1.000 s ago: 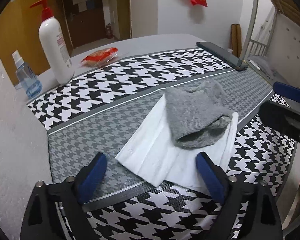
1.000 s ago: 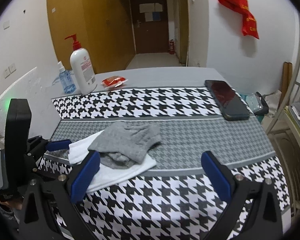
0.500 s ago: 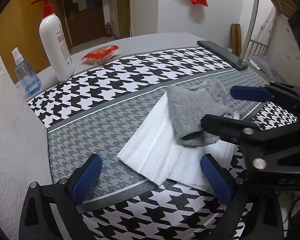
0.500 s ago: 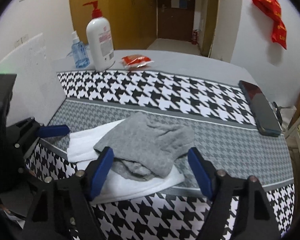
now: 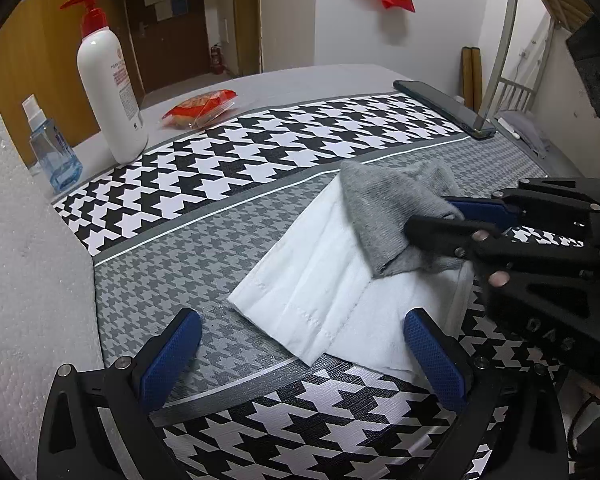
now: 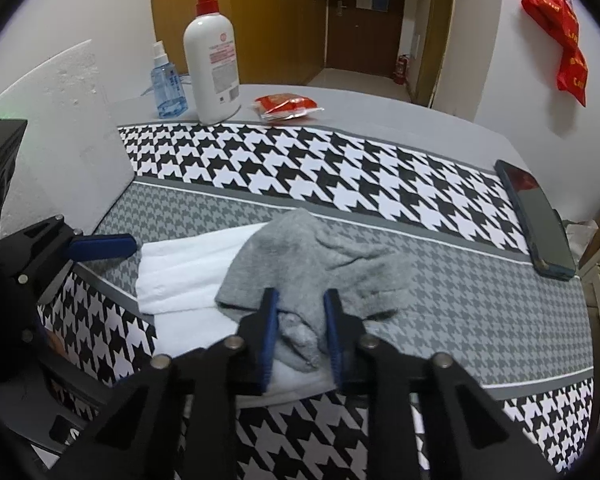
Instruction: Organize soft objects
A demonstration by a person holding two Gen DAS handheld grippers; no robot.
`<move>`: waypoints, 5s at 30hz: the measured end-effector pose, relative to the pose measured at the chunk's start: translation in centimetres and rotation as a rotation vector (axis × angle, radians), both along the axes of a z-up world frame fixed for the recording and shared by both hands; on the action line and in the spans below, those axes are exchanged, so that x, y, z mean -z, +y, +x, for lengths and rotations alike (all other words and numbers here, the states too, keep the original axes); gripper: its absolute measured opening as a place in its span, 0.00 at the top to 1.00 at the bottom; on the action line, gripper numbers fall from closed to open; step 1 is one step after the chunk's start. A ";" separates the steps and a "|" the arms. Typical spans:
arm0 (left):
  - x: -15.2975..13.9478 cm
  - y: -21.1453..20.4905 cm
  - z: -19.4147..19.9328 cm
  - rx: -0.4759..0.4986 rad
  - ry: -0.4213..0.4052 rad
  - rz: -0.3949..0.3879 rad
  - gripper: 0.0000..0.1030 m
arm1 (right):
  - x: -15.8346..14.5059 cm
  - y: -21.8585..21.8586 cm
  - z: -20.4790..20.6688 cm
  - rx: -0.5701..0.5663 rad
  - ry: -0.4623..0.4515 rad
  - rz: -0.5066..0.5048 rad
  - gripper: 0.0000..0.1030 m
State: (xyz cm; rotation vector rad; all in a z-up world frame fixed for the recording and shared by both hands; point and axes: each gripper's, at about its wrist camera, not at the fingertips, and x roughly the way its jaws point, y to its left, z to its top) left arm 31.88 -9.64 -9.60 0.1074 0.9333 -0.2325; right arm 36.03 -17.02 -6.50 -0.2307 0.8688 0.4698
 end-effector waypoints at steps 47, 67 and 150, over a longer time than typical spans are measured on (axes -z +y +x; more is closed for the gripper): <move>-0.2 -3.1 0.2 0.171 -0.015 -0.007 0.11 | -1.0 -9.9 -11.9 0.272 -0.046 0.100 0.36; -1.3 -1.9 -0.4 0.168 -0.073 -0.079 0.93 | -1.0 -10.0 -11.6 0.294 -0.038 0.097 0.36; -3.5 -0.2 1.2 0.089 -0.190 -0.140 0.89 | -0.4 -7.0 -10.6 0.531 -0.079 0.110 0.81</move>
